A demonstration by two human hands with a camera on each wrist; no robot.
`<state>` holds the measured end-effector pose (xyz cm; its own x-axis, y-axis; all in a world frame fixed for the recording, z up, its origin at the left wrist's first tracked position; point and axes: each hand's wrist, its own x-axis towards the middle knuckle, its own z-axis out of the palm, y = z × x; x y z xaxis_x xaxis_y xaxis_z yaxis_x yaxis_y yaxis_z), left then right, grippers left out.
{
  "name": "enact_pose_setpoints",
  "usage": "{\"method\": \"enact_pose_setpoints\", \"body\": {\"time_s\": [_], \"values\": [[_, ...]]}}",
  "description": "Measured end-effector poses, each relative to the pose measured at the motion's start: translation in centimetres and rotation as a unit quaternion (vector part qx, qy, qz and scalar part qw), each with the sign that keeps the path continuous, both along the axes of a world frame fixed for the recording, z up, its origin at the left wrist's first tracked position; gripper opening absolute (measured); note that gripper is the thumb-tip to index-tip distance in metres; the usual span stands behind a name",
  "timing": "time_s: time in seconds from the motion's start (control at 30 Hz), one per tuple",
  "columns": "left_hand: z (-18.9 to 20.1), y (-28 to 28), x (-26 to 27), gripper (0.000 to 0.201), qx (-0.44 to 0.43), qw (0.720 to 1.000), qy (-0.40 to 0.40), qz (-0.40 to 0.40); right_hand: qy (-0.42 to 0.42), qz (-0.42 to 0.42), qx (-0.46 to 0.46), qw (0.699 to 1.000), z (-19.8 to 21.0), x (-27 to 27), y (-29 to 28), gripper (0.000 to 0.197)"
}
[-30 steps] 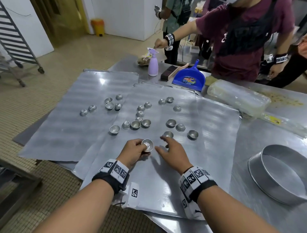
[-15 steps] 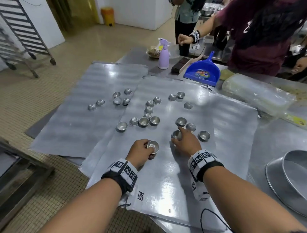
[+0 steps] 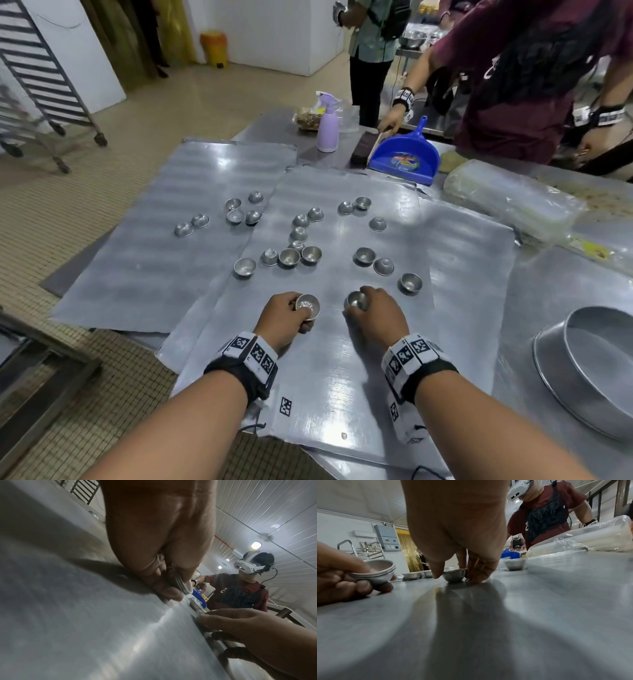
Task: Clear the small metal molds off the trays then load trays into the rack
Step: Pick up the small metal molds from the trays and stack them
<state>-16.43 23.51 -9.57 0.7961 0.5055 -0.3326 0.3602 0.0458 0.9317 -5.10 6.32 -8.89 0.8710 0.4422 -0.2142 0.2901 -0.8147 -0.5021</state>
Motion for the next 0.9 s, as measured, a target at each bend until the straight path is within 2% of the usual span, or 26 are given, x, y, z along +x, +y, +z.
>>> {"method": "enact_pose_setpoints", "body": {"time_s": [0.13, 0.2, 0.4, 0.5, 0.67, 0.77, 0.9], "values": [[0.2, -0.2, 0.0, 0.014, 0.0, 1.0, -0.003, 0.006, 0.014, 0.01, -0.004, 1.0, 0.3, -1.3, -0.9, 0.051], [0.4, -0.3, 0.1, 0.014, 0.0, 1.0, -0.006, 0.007, 0.022, 0.02, -0.004, 1.0, 0.5, -1.7, -1.2, 0.055], [0.6, -0.3, 0.3, 0.015, 0.014, 1.0, -0.001, 0.01, 0.029, 0.002, 0.05, 0.998, 1.6, -3.1, -1.5, 0.051], [0.8, -0.6, 0.6, 0.014, 0.016, 1.0, 0.004, 0.01, 0.018, 0.001, 0.091, 0.996, 1.9, -3.8, -1.2, 0.04], [1.8, -1.0, 0.5, 0.014, -0.008, 1.0, -0.007, 0.01, 0.007, 0.0, 0.157, 0.988, 2.7, -4.5, -0.5, 0.054], [2.2, -1.3, 0.6, 0.01, -0.041, 0.998, -0.024, 0.028, 0.001, 0.008, 0.179, 0.984, 3.2, -4.7, -0.3, 0.056], [2.7, -1.8, 0.8, 0.016, -0.077, 0.996, -0.028, 0.018, 0.0, 0.021, 0.207, 0.978, 4.0, -5.1, 0.1, 0.056]]}}
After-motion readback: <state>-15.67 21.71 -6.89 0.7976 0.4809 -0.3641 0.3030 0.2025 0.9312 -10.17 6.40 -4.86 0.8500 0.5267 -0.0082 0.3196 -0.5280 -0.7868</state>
